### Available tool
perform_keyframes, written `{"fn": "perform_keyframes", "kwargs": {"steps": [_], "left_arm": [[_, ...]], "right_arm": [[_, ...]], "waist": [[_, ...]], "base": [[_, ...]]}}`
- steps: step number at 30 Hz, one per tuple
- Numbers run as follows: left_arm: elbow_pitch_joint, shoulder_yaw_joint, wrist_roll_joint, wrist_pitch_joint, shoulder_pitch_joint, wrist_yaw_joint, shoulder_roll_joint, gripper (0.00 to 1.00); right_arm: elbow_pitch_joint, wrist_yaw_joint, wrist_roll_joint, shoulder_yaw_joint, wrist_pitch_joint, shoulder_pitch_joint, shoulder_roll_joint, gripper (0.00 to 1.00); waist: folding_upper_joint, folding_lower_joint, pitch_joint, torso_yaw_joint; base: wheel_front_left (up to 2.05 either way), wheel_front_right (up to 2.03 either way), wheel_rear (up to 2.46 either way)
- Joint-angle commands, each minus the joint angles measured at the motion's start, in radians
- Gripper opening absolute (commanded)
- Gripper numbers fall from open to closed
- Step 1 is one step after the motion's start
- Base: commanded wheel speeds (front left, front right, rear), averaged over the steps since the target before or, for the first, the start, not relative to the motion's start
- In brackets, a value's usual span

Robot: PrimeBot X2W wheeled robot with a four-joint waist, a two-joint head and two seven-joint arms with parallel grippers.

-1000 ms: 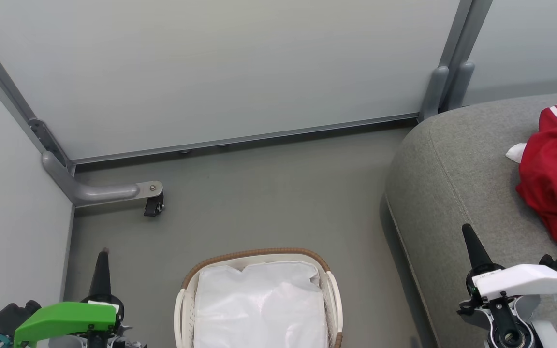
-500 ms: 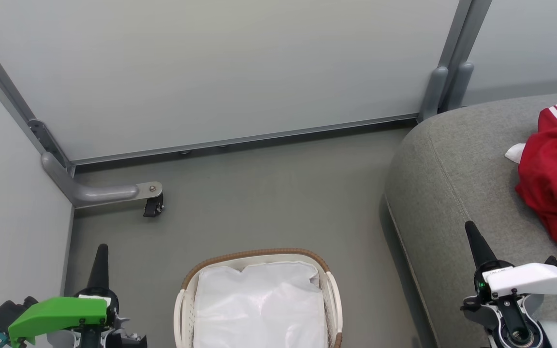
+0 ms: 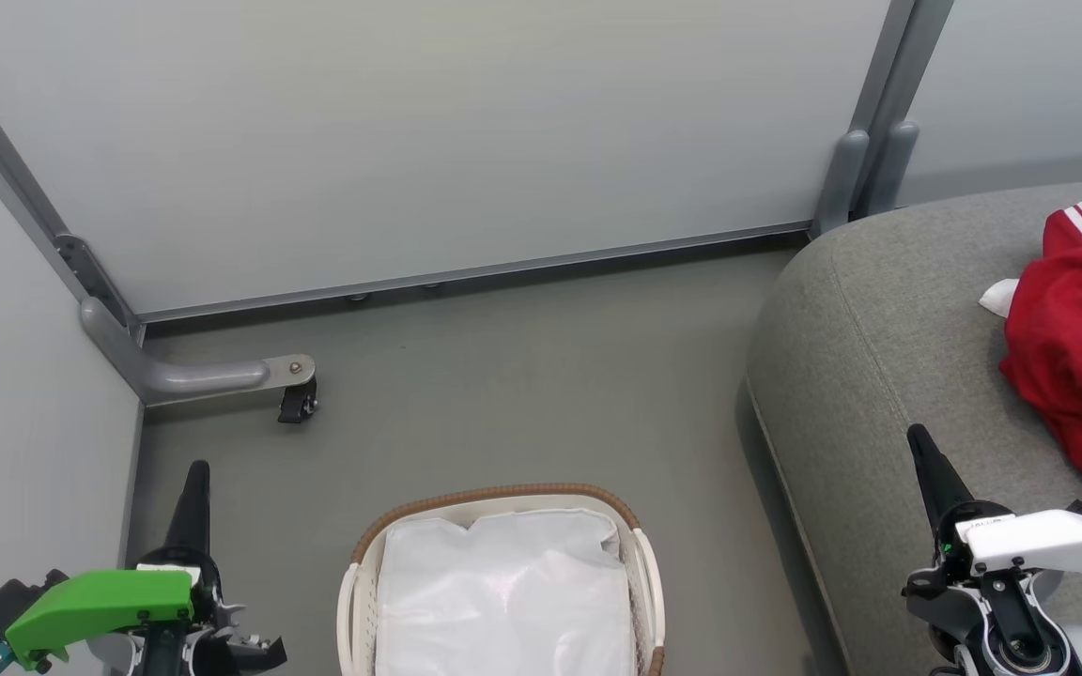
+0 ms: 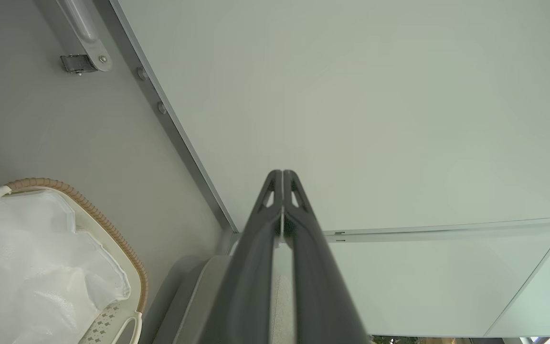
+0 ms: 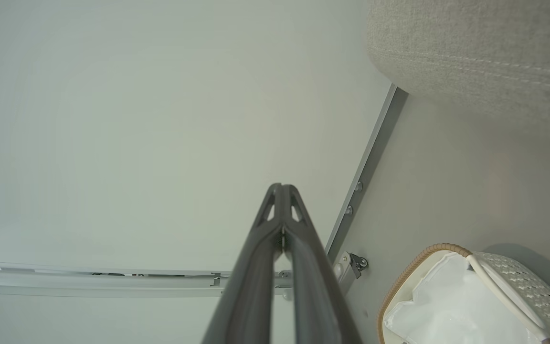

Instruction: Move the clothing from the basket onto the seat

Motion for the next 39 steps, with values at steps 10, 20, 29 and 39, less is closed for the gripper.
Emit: {"fn": "perform_keyframes", "kwargs": {"steps": [10, 20, 29, 39], "left_arm": [[-0.015, 0.010, -0.084, 0.023, -0.024, -0.007, 0.008, 0.00], [-0.023, 0.014, -0.148, 0.042, -0.032, -0.008, 0.008, 0.00], [-0.025, 0.015, -0.172, 0.049, -0.031, -0.009, 0.008, 0.00], [-0.025, 0.015, -0.172, 0.049, -0.031, -0.009, 0.008, 0.00]], "right_arm": [[-0.019, 0.000, 0.088, -0.013, 0.024, 0.011, -0.007, 0.00], [-0.028, 0.000, 0.157, -0.021, 0.043, 0.014, -0.007, 0.00], [-0.032, 0.000, 0.182, -0.024, 0.050, 0.015, -0.007, 0.00], [-0.032, 0.000, 0.182, -0.024, 0.050, 0.015, -0.007, 0.00]], "waist": [[0.0000, 0.0000, -0.001, -0.001], [0.0000, 0.0000, -0.003, -0.002], [0.0000, 0.0000, -0.003, -0.003], [0.0000, 0.0000, -0.003, -0.003]], "base": [[0.00, 0.00, 0.00], [0.00, 0.00, 0.00], [0.00, 0.00, 0.00], [0.00, 0.00, 0.00]]}}
